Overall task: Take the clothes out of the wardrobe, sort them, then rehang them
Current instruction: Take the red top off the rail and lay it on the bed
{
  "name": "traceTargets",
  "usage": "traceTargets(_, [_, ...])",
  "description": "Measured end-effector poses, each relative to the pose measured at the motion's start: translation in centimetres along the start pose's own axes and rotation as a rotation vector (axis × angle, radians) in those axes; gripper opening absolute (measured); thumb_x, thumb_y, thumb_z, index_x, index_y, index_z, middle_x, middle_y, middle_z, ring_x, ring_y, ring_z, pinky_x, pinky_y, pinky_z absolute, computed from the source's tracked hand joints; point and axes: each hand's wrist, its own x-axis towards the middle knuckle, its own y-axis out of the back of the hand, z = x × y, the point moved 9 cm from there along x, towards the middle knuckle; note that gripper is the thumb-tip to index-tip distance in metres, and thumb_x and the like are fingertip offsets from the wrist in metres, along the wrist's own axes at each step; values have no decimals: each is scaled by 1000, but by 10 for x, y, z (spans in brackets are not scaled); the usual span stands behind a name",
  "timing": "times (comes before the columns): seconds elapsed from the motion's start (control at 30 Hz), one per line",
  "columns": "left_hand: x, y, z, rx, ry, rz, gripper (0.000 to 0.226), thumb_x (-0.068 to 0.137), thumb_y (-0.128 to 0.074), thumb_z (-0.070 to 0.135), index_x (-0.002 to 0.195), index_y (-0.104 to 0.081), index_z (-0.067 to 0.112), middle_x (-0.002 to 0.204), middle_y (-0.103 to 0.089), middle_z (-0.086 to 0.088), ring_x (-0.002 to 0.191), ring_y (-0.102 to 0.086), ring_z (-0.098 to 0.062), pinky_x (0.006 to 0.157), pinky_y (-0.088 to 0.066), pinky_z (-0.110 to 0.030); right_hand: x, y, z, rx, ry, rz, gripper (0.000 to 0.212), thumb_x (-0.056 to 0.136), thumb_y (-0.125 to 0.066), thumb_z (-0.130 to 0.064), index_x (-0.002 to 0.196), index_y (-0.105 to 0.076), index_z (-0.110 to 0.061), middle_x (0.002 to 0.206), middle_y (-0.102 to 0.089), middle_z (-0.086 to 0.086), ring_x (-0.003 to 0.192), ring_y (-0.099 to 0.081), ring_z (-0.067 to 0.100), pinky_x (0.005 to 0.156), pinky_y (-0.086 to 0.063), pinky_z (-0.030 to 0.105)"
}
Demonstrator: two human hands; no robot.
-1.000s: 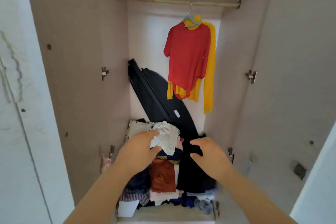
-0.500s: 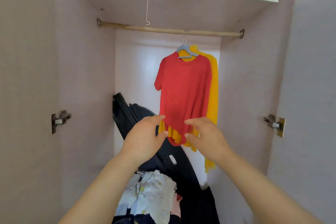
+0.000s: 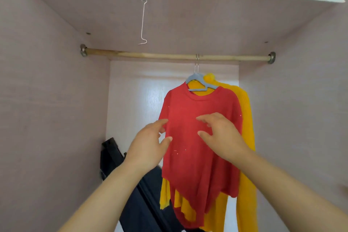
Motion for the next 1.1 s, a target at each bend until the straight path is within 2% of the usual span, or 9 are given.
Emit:
traceTargets(0.17, [70, -24, -34, 55, -64, 37, 50, 92, -52, 31, 139, -36, 28, 126, -52, 5, 108, -50, -7, 88, -35, -16, 77, -20, 17, -104, 50, 130, 41, 86, -60, -19, 127, -54, -18, 123, -53, 6, 116, -48, 23, 99, -39, 33])
traceTargets(0.27, [105, -36, -42, 40, -104, 71, 48, 92, -53, 29, 137, -39, 27, 128, -52, 5, 113, -49, -9, 92, -34, -17, 117, -13, 25, -195, 65, 261, 38, 85, -60, -16, 123, -57, -14, 120, -54, 7, 113, -48, 28, 93, -40, 38])
traceTargets(0.33, [122, -45, -42, 17, -124, 93, 47, 91, -53, 28, 136, -41, 26, 128, -52, 5, 113, -49, -8, 91, -32, -16, 140, -5, 31, -262, 84, 335, 35, 83, -61, -11, 118, -60, -10, 116, -57, 10, 108, -50, 31, 89, -40, 38])
traceTargets(0.4, [134, -55, -41, 10, -145, 91, 48, 91, -54, 27, 136, -41, 25, 129, -51, 4, 115, -48, -8, 93, -31, -15, 162, 0, 41, -338, 89, 361, 36, 84, -57, -9, 119, -60, -10, 118, -56, 11, 109, -49, 31, 91, -38, 36])
traceTargets(0.53, [150, -63, -42, 52, -174, 106, 48, 91, -54, 30, 137, -41, 26, 130, -50, 6, 118, -47, -7, 94, -30, -14, 192, 4, 69, -382, 27, 344, 40, 90, -52, -18, 129, -51, -16, 127, -50, 5, 117, -44, 26, 93, -36, 34])
traceTargets(0.7, [171, -59, -51, 92, -139, 149, 48, 89, -56, 27, 136, -43, 25, 131, -51, 5, 118, -48, -8, 93, -29, -13, 207, -5, 105, -382, 15, 335, 42, 89, -57, -25, 130, -52, -18, 127, -51, 3, 116, -44, 26, 91, -37, 36])
traceTargets(0.9, [197, -47, -43, 187, -149, 230, 48, 88, -57, 23, 134, -46, 19, 131, -52, -2, 121, -46, -17, 98, -29, -20, 219, -8, 117, -327, 105, 408, 36, 90, -55, -23, 126, -56, -17, 121, -55, 6, 111, -48, 28, 78, -43, 35])
traceTargets(1.0, [209, -34, -35, 228, -170, 306, 47, 88, -58, 22, 133, -47, 17, 132, -51, -4, 123, -44, -20, 101, -29, -25, 228, -2, 119, -280, 110, 463, 35, 92, -50, -23, 126, -55, -17, 119, -55, 8, 111, -49, 28, 78, -44, 36])
traceTargets(1.1, [215, -13, -27, 280, -195, 420, 47, 88, -56, 24, 133, -47, 17, 135, -48, -4, 127, -40, -21, 103, -29, -29, 232, 4, 100, -197, 202, 543, 35, 90, -53, -20, 125, -58, -16, 115, -58, 11, 107, -54, 30, 77, -45, 37])
